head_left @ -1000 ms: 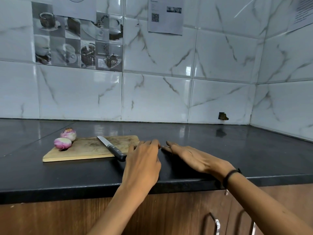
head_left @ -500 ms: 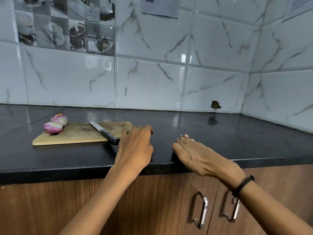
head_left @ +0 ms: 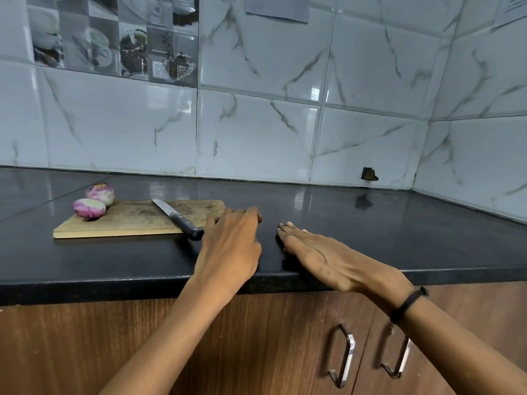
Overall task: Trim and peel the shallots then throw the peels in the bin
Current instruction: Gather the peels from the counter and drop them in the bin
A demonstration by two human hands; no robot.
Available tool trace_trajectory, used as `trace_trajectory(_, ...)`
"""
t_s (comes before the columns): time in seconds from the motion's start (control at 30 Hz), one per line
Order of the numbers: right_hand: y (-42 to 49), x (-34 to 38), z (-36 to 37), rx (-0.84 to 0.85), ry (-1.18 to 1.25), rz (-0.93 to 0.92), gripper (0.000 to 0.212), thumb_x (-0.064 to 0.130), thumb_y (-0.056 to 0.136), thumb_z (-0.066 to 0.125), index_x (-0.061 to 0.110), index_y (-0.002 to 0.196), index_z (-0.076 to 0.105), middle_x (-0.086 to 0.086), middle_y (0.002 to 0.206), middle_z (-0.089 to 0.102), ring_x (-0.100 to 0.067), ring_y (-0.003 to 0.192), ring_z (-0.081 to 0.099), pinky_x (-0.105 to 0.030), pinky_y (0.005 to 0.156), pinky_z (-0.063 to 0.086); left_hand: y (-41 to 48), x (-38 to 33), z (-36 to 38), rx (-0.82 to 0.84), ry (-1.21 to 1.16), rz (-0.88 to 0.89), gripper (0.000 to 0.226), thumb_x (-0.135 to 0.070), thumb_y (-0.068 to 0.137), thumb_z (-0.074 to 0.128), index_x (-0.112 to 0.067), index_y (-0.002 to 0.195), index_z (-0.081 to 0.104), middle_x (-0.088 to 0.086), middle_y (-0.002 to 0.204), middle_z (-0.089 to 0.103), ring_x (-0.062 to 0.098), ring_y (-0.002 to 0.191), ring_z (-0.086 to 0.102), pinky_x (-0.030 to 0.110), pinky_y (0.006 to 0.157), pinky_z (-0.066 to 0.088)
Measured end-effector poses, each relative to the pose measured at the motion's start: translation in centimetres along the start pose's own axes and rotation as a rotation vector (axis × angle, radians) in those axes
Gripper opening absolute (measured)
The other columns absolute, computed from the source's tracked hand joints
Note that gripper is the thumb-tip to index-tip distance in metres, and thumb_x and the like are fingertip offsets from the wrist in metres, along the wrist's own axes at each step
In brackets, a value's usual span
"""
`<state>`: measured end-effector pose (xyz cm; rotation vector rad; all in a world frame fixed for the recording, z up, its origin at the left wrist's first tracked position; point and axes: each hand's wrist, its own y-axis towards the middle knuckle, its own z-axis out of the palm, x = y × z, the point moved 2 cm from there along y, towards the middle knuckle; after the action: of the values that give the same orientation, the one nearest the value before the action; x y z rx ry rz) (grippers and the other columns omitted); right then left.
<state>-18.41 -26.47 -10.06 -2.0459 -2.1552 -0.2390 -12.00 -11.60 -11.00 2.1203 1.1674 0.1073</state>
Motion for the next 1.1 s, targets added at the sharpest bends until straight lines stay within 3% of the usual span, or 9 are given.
trace_trajectory(0.2, -0.3, 0.7, 0.1, -0.021, -0.129, -0.051, 0.060, 0.041, 0.109, 0.013, 0.011, 0.161, 0.013, 0.000, 0.169, 0.006, -0.003, 0.154, -0.001, -0.017, 0.122, -0.001, 0.1, 0.0, 0.1, 0.012, 0.011, -0.007, 0.040, -0.011, 0.096, 0.050, -0.024, 0.134, 0.051, -0.006, 0.128, 0.064, 0.017, 0.123, 0.052, 0.036, 0.103, 0.032)
trace_trajectory(0.47, -0.3, 2.7, -0.4, -0.028, -0.201, 0.014, 0.060, 0.038, 0.108, 0.009, 0.006, 0.151, 0.037, -0.015, 0.165, 0.025, -0.025, 0.155, 0.013, -0.043, 0.126, 0.017, 0.2, 0.2, 0.2, 0.023, 0.030, 0.021, 0.041, -0.015, 0.095, 0.054, -0.024, 0.135, 0.050, -0.006, 0.130, 0.063, 0.018, 0.126, 0.050, 0.037, 0.101, 0.032)
trace_trajectory(0.6, 0.1, 2.3, -0.2, -0.022, -0.185, -0.009, 0.065, 0.041, 0.107, 0.009, 0.004, 0.153, 0.035, -0.015, 0.165, 0.024, -0.023, 0.155, 0.016, -0.042, 0.126, 0.017, 0.1, 0.0, 0.1, 0.057, 0.035, 0.008, 0.043, -0.011, 0.094, 0.053, -0.022, 0.135, 0.050, -0.005, 0.130, 0.063, 0.018, 0.126, 0.050, 0.037, 0.102, 0.033)
trace_trajectory(0.7, -0.6, 1.9, -0.1, -0.080, -0.063, -0.079, 0.057, 0.037, 0.108, 0.012, 0.012, 0.129, 0.058, -0.016, 0.145, 0.052, -0.030, 0.138, 0.044, -0.046, 0.117, 0.032, 0.0, -0.4, -0.4, 0.100, 0.013, -0.003, 0.043, -0.008, 0.093, 0.052, -0.021, 0.134, 0.053, -0.003, 0.129, 0.064, 0.019, 0.126, 0.051, 0.038, 0.103, 0.036)
trace_trajectory(0.77, -1.0, 1.0, -0.2, -0.208, 0.088, -0.077, 0.045, 0.031, 0.109, 0.017, 0.009, 0.092, 0.052, -0.022, 0.107, 0.065, -0.037, 0.103, 0.058, -0.053, 0.099, 0.042, 0.1, -0.4, -0.6, 0.118, -0.022, -0.016, 0.042, -0.006, 0.092, 0.053, -0.021, 0.131, 0.056, -0.003, 0.126, 0.066, 0.020, 0.124, 0.054, 0.040, 0.104, 0.039)
trace_trajectory(0.83, -1.4, -0.4, -0.6, -0.325, 0.415, -0.017, 0.044, 0.037, 0.106, 0.023, 0.010, 0.096, 0.056, -0.015, 0.117, 0.070, -0.031, 0.110, 0.062, -0.048, 0.103, 0.043, 0.0, -0.6, -0.7, 0.134, -0.076, -0.026, 0.041, -0.004, 0.093, 0.054, -0.020, 0.130, 0.059, -0.003, 0.123, 0.068, 0.019, 0.121, 0.057, 0.042, 0.105, 0.043)
trace_trajectory(0.9, -1.8, -1.5, -1.1, -0.338, 0.992, 0.070, 0.046, 0.041, 0.104, 0.028, 0.015, 0.100, 0.066, -0.007, 0.125, 0.071, -0.022, 0.120, 0.064, -0.039, 0.109, 0.043, 0.0, -1.3, -0.6, 0.149, -0.161, -0.035, 0.040, -0.002, 0.094, 0.055, -0.019, 0.129, 0.061, -0.002, 0.122, 0.069, 0.018, 0.119, 0.060, 0.042, 0.104, 0.047)
trace_trajectory(0.97, -2.5, -2.5, -1.9, -0.286, 1.411, 0.122, 0.048, 0.034, 0.105, 0.030, 0.006, 0.103, 0.070, -0.016, 0.124, 0.071, -0.025, 0.120, 0.065, -0.035, 0.105, 0.047, -0.1, -2.4, -0.2, 0.150, -0.244, -0.038, 0.039, 0.000, 0.095, 0.053, -0.018, 0.128, 0.063, -0.002, 0.120, 0.070, 0.015, 0.117, 0.061, 0.033, 0.101, 0.049)
trace_trajectory(1.1, -6.0, -5.0, -2.1, -0.193, 1.726, 0.091, 0.052, 0.031, 0.103, 0.033, -0.008, 0.117, 0.065, -0.026, 0.127, 0.066, -0.033, 0.124, 0.062, -0.040, 0.107, 0.048, 0.0, -6.7, 0.8, 0.121, -0.377, -0.008, 0.038, 0.002, 0.096, 0.052, -0.019, 0.125, 0.064, -0.005, 0.116, 0.070, 0.007, 0.107, 0.061, 0.012, 0.083, 0.041)
